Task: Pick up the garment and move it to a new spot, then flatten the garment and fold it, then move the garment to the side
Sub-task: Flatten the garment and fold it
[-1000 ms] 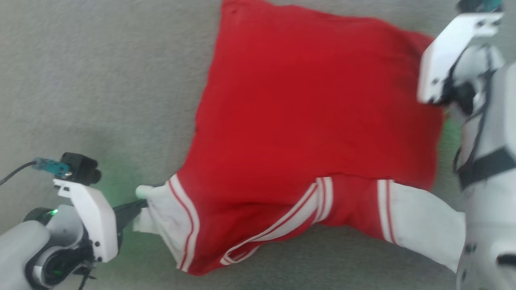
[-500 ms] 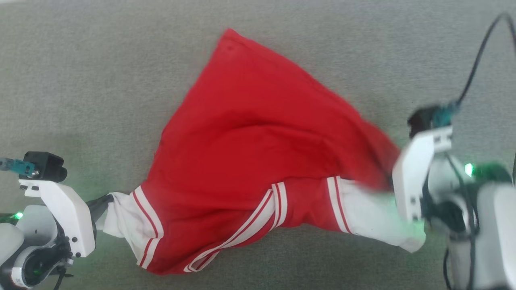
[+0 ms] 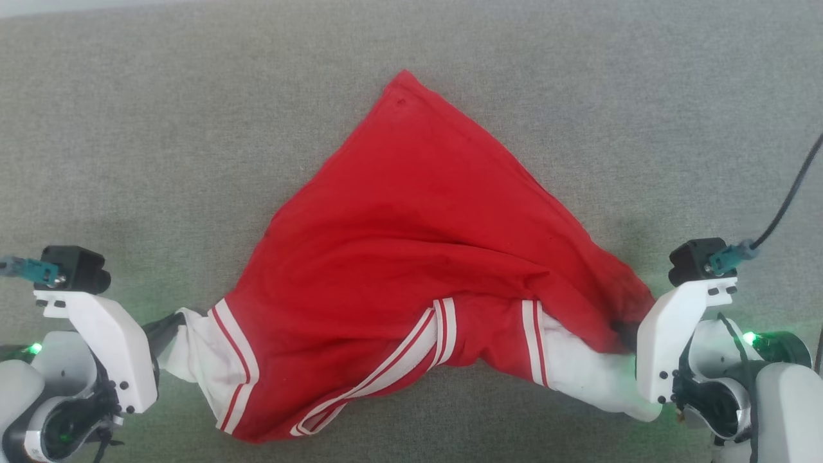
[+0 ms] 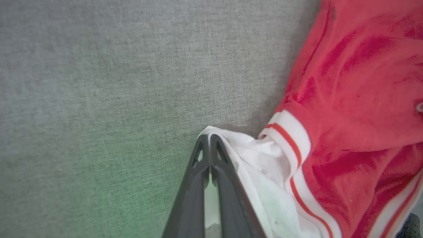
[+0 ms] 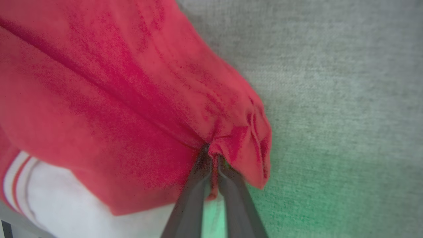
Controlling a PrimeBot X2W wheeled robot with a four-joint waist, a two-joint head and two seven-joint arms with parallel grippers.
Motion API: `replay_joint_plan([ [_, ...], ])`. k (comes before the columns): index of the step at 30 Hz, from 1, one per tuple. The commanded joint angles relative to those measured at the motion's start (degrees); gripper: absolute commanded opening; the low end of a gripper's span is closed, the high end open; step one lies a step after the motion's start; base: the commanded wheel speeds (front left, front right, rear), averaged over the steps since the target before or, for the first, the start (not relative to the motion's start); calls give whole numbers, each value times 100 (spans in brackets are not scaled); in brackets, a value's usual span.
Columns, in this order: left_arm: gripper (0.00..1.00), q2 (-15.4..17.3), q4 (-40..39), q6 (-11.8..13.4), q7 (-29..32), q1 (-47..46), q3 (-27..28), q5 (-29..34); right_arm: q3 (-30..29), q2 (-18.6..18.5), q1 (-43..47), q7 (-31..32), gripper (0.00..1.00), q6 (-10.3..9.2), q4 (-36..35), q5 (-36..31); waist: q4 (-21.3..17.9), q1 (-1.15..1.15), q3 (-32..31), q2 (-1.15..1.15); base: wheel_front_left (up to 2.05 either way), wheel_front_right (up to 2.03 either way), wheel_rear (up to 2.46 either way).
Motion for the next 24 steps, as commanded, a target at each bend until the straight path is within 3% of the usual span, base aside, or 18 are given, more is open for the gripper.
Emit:
replay_joint_plan([
  [1,0,-52,16,39,-33,63,-13,-39,-58,-65,76,-134,100,-49,420,-66,2,0,-47,0,0,0,0],
  [8,0,-77,19,84,-80,155,-33,-33,-41,-43,236,-331,100,-46,30,100,-1,0,-196,0,0,0,0],
  [19,0,-69,-114,183,-130,242,-27,-67,-94,-21,263,-315,100,-32,-1849,219,71,0,-269,0,0,0,0],
  [24,0,-122,-138,141,-98,157,-45,-2,63,-20,-112,-518,100,-31,-1908,72,203,0,-212,0,0,0,0],
])
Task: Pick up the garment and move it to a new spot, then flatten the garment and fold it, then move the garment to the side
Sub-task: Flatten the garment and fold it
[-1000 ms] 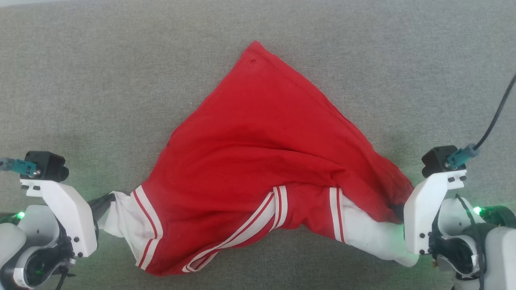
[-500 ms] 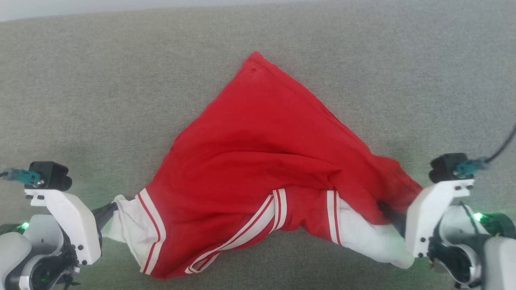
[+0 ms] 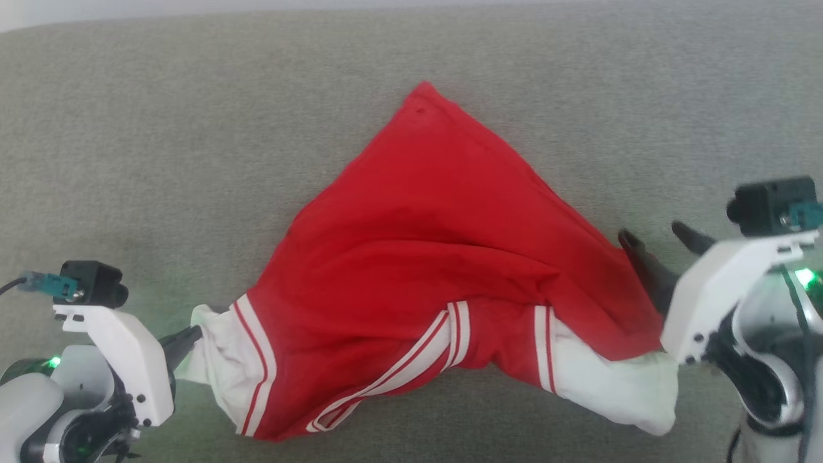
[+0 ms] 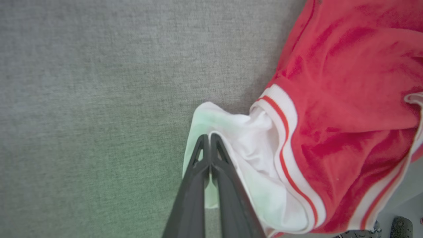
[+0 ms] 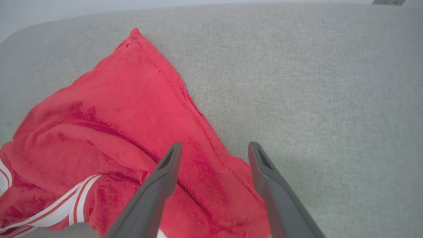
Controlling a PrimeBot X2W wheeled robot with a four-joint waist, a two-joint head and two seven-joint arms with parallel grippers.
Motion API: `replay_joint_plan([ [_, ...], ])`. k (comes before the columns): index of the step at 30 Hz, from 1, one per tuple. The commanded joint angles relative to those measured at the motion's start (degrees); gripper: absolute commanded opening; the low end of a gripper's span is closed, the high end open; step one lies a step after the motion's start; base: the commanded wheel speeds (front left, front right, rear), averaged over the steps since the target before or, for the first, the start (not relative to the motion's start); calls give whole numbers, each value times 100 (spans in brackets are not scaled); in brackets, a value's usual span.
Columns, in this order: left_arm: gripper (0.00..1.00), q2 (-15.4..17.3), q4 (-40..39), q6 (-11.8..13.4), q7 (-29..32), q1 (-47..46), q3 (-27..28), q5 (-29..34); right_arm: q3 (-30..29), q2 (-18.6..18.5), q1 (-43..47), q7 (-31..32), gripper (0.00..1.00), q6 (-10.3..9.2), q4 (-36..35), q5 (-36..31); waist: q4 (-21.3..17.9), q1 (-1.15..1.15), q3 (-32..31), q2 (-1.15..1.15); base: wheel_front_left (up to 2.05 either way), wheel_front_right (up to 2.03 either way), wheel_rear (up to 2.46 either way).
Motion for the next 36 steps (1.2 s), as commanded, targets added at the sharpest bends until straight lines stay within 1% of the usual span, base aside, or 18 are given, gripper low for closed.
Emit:
replay_joint_plan([
  [1,0,-18,-1,-19,16,-59,-2,74,49,-1,-139,-74,100,-10,54,-55,67,0,34,0,0,0,0],
  [5,0,-126,39,-93,59,-185,-20,151,225,-1,-648,-298,100,-10,460,-181,282,0,134,0,0,0,0],
  [9,0,-283,120,-200,109,-338,-56,226,360,-28,-1243,-385,100,-9,1055,-345,573,0,251,0,0,0,0],
  [10,0,-559,296,-367,182,-553,-128,345,398,-161,-2081,-453,100,-8,2001,-428,991,0,400,0,0,0,0],
  [11,0,-697,383,-458,203,-639,-163,395,393,-229,-2427,-491,100,-8,2429,-492,1167,0,453,0,0,0,0],
  [14,0,-892,530,-587,230,-770,-209,473,418,-333,-2902,-527,100,-8,3063,-609,1414,0,545,0,0,0,0],
  [15,0,-999,625,-677,230,-852,-227,505,478,-372,-3224,-545,100,-8,3486,-644,1556,0,617,0,0,0,0],
  [19,0,-1228,828,-853,255,-1018,-270,549,596,-491,-3787,-478,100,-8,4325,-730,1834,0,746,0,0,0,0],
  [22,0,-1385,996,-972,259,-1121,-297,570,758,-571,-4141,-371,100,-8,4952,-794,2001,0,826,0,0,0,0],
  [23,0,-1385,996,-972,259,-1121,-297,570,758,-571,-4141,-371,100,-8,4952,-794,2001,0,826,0,0,0,0],
  [25,0,-1485,1094,-1052,253,-1166,-311,580,845,-599,-4323,-222,100,-8,5387,-812,2087,0,871,0,0,0,0],
  [28,0,-1596,1258,-1159,232,-1209,-339,600,1131,-669,-4362,192,100,-7,6083,-807,2178,0,910,0,0,0,0],
  [32,0,-1700,1456,-1248,202,-1228,-342,565,1213,-729,-4220,745,100,-6,6886,-720,2229,0,919,0,0,0,0],
  [33,0,-1721,1502,-1259,205,-1234,-340,555,1217,-718,-4204,831,63,-7,7013,-708,2233,0,919,0,0,0,0],
  [34,0,-1734,1543,-1284,203,-1239,-336,550,1234,-723,-4217,846,0,-6,7079,-707,2231,0,917,0,0,0,0],
  [36,0,-1736,1629,-1310,196,-1255,-321,530,1266,-754,-4309,700,0,-7,7096,-724,2205,0,912,0,0,0,0],
])
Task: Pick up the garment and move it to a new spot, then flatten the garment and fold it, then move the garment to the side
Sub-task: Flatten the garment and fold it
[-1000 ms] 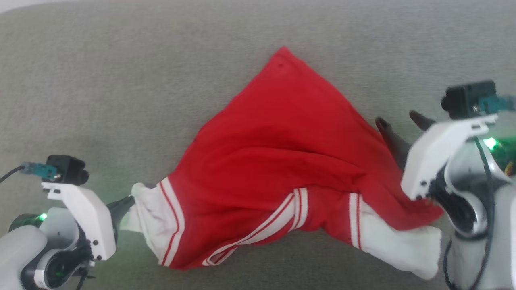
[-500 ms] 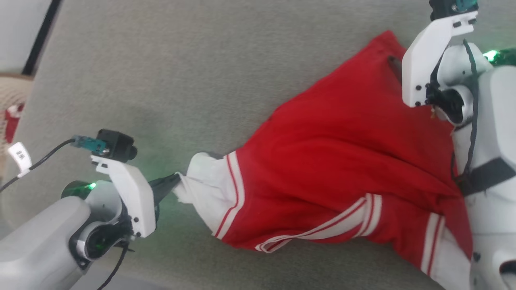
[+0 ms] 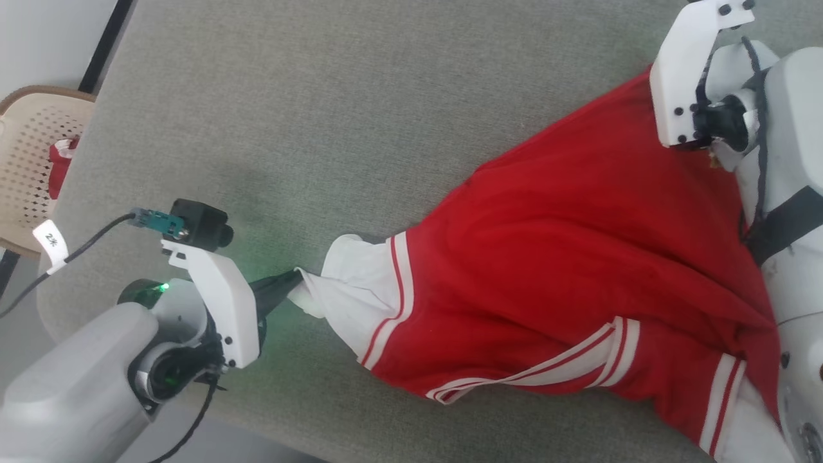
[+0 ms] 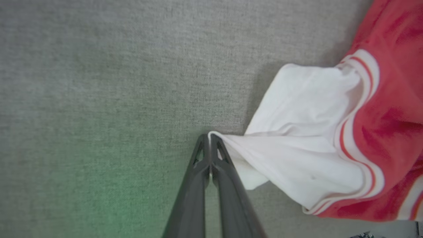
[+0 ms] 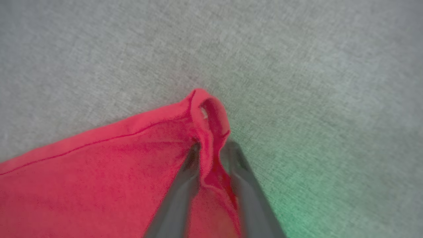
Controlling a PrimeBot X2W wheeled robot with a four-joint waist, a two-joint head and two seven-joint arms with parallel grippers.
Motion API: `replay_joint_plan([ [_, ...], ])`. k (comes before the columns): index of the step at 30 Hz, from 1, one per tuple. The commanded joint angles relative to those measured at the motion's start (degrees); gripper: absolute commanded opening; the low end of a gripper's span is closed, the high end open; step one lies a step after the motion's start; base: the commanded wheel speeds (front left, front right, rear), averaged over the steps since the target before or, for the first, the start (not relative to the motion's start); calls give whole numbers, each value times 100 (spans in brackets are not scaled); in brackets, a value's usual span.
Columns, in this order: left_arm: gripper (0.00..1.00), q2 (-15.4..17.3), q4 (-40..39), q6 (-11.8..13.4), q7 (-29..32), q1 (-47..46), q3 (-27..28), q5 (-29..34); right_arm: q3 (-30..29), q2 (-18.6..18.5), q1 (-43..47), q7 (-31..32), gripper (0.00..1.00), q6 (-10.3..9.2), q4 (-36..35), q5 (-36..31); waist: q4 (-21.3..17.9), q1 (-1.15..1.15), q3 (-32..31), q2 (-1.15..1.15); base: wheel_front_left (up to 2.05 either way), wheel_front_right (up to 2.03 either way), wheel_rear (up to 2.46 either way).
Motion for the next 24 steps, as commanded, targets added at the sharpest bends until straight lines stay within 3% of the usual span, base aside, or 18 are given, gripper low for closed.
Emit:
replay_joint_plan([
  [1,0,12,102,-7,-19,-62,16,-40,97,14,661,70,0,-2,520,13,-43,0,-11,0,0,0,0],
  [7,0,228,208,58,40,-252,123,24,217,37,284,-337,0,-7,300,185,-345,0,-195,0,0,0,0],
  [13,0,658,111,312,219,-638,303,149,435,6,98,-688,0,-8,-132,542,-779,0,-541,0,0,0,0],
  [20,0,1197,-117,640,621,-1312,501,377,629,-257,282,-865,0,-7,-839,1030,-1297,0,-1016,0,0,0,0],
  [24,0,1329,-79,764,806,-1714,600,509,658,-409,445,-826,0,-8,-1377,1193,-1566,0,-1290,0,0,0,0],
])
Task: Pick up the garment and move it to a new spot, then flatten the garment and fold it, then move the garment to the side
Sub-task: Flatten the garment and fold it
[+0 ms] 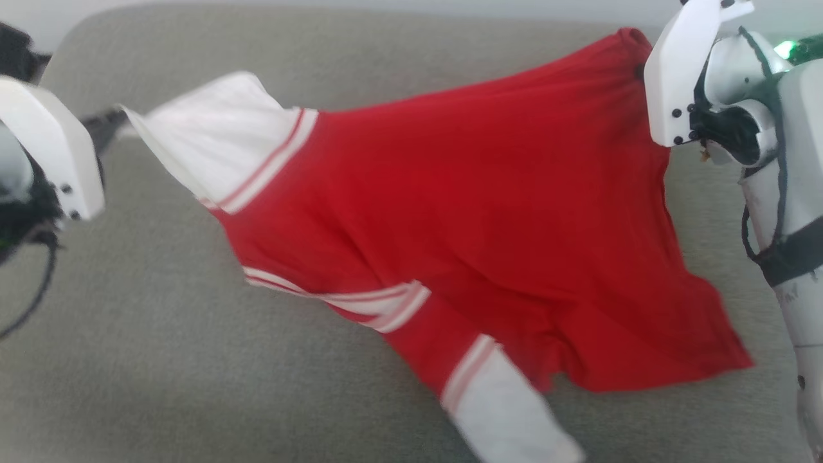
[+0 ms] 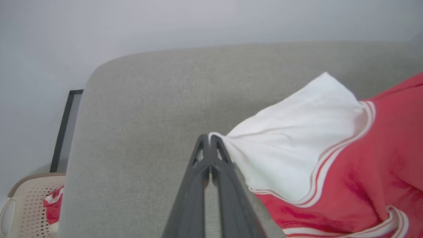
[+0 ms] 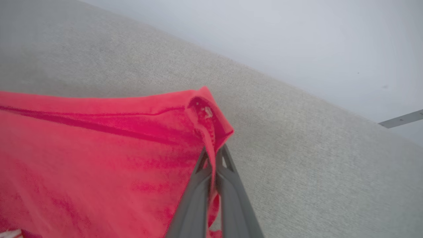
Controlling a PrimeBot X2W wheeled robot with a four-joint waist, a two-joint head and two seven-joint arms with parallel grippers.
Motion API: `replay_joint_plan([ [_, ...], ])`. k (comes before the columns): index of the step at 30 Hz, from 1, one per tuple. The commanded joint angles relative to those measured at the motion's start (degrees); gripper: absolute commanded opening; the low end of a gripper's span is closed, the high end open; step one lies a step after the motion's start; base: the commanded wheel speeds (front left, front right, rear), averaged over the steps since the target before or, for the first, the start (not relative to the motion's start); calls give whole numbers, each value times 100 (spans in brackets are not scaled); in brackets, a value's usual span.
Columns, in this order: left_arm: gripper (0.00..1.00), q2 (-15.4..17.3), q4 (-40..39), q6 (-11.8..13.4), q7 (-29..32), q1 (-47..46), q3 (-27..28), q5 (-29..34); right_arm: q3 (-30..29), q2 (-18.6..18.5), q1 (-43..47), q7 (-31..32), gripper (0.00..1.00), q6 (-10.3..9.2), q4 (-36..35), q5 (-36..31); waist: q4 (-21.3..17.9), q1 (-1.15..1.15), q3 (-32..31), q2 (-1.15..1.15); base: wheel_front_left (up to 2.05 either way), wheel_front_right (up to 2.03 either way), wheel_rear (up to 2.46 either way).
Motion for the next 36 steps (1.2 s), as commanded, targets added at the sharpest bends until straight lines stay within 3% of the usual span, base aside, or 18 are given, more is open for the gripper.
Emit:
replay_joint_plan([
  [1,0,34,60,66,52,-217,61,91,3,-49,129,30,0,-13,-222,73,-323,0,-337,0,0,0,0],
  [8,0,-81,294,101,225,-863,129,323,-85,-113,278,205,0,-12,-952,237,-614,0,-717,0,0,0,0],
  [23,0,-780,1658,-439,502,-2308,32,796,-431,89,193,633,0,-12,-1903,222,-1043,0,-1123,0,0,0,0],
  [29,0,-1002,2199,-784,-159,-2938,46,1234,-605,263,-158,191,0,-12,-1818,-37,-1136,0,-743,0,0,0,0],
  [36,0,-1278,2985,-1049,-1518,-3965,112,1904,-1212,701,-1027,-988,0,-13,-1066,-993,-1185,0,146,0,0,0,0],
])
